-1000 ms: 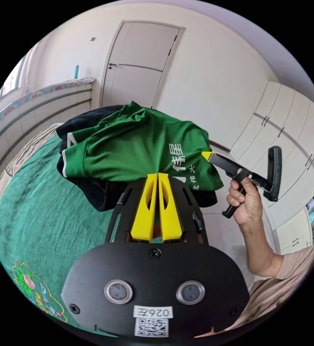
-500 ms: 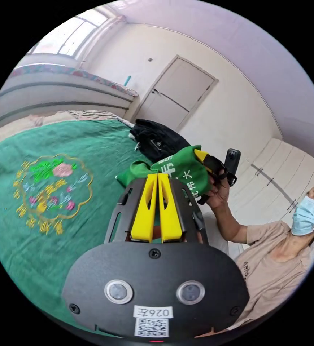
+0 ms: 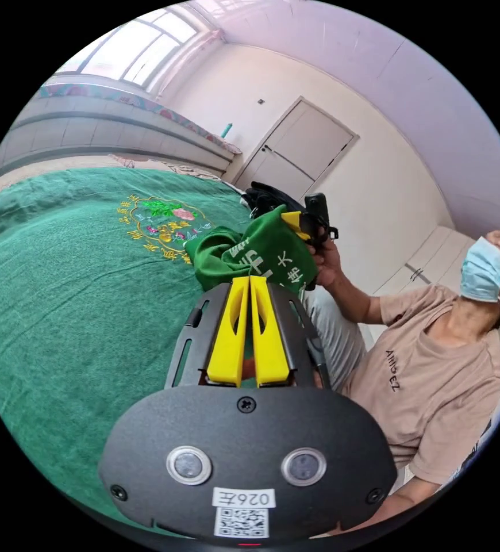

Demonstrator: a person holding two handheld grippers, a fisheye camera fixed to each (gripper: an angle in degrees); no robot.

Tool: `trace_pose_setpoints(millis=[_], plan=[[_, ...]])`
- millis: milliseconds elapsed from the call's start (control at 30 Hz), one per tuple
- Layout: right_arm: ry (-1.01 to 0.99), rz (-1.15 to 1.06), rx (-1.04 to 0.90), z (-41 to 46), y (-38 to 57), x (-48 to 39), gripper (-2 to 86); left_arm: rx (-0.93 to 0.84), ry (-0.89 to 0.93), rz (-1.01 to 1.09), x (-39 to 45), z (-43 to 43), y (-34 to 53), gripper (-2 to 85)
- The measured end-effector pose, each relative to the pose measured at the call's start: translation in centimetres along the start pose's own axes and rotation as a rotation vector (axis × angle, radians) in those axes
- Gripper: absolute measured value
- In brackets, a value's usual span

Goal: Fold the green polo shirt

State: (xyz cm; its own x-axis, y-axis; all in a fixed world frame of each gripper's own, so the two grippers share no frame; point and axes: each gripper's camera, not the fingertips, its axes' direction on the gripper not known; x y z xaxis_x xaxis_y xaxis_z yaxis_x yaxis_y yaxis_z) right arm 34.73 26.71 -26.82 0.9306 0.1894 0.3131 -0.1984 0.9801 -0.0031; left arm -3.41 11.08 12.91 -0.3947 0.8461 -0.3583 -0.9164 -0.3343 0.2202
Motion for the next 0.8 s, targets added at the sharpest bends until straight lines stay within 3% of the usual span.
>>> trace_pose_setpoints(millis=[100,167,367,600,667,800], plan=[[-0.002,-0.033,-0.006,-0.2,0.2,0.1,-1.4,0.104,-0.159,-0.08,-0.9,-4.1,0.5,3.2],[-0.01,-0.045,-0.005,-0.6,0.7,0.1,-1.4,0.192,-0.17,-0.135,-1.8,-8.3,1.9,11.9],[-0.032,-0.091,-0.036,1.4,2.7,-0.5,-1.5,0.388,0.195,-0.298,-5.0,-12.5,6.4,15.9],[0.029,-0.337,-0.377,14.4,6.3,-6.6,-1.5,0.041,0.182,-0.179,1.8,-5.3,3.2,17.6],[0.057,-0.403,-0.439,16.7,7.2,-7.8,-1.4,-0.082,0.35,-0.179,2.6,-2.1,3.2,10.1],[0.101,-0.433,-0.521,19.9,7.5,-7.6,-1.4,-0.073,0.456,-0.24,1.8,-1.2,4.5,3.0]])
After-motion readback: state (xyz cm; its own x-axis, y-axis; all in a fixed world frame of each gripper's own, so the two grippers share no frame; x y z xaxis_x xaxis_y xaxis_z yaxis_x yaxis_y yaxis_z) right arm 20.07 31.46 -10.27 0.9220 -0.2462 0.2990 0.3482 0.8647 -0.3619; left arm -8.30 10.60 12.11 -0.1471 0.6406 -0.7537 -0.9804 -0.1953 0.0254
